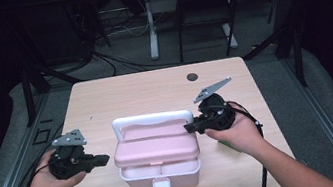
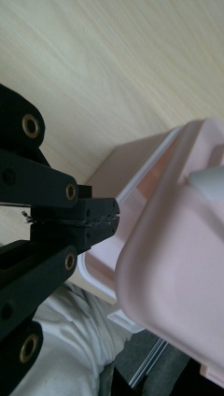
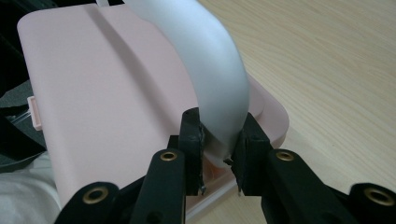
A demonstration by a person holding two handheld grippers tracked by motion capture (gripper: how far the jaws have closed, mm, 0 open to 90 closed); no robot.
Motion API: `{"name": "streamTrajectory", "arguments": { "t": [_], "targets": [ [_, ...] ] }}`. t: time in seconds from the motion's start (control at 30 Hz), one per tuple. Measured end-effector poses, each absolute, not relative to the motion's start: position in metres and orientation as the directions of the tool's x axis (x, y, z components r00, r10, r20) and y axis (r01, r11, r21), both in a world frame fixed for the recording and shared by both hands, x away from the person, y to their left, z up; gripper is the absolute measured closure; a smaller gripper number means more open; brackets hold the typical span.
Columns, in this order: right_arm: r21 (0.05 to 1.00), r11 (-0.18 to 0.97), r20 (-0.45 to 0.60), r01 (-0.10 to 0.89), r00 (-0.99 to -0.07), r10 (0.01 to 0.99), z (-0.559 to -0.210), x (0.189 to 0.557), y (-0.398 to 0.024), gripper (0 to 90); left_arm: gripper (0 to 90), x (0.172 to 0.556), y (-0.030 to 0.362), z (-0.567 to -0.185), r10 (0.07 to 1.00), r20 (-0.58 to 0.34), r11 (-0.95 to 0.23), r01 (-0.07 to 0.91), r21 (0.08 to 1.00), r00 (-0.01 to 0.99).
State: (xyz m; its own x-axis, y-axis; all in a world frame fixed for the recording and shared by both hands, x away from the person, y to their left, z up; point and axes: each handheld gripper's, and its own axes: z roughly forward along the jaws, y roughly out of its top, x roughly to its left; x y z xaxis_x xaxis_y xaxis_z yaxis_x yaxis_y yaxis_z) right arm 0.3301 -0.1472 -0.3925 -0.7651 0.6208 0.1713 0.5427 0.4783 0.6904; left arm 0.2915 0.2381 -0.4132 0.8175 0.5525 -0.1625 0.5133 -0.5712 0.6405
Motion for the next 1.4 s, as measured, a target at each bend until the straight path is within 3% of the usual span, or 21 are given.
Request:
{"name": "streamTrajectory", "arguments": {
  "t": [0.5,0.93,1.4],
  "targets": [
    [0.692,0.474,0.173,0.544,-0.764,0.622,-0.393,0.330,-0.147,75.3,89.9,0.289,0.202,-0.431,0.477,-0.191,-0.632,0.486,0.604,0.858],
    [0.707,0.449,0.190,0.546,-0.758,0.624,-0.392,0.329,-0.151,72.5,89.9,0.289,0.201,-0.428,0.476,-0.189,-0.635,0.484,0.602,0.859],
    [0.697,0.458,0.144,0.551,-0.733,0.664,-0.384,0.314,-0.174,81.0,90.0,0.294,0.200,-0.408,0.480,-0.171,-0.622,0.471,0.625,0.860]
  ]
}}
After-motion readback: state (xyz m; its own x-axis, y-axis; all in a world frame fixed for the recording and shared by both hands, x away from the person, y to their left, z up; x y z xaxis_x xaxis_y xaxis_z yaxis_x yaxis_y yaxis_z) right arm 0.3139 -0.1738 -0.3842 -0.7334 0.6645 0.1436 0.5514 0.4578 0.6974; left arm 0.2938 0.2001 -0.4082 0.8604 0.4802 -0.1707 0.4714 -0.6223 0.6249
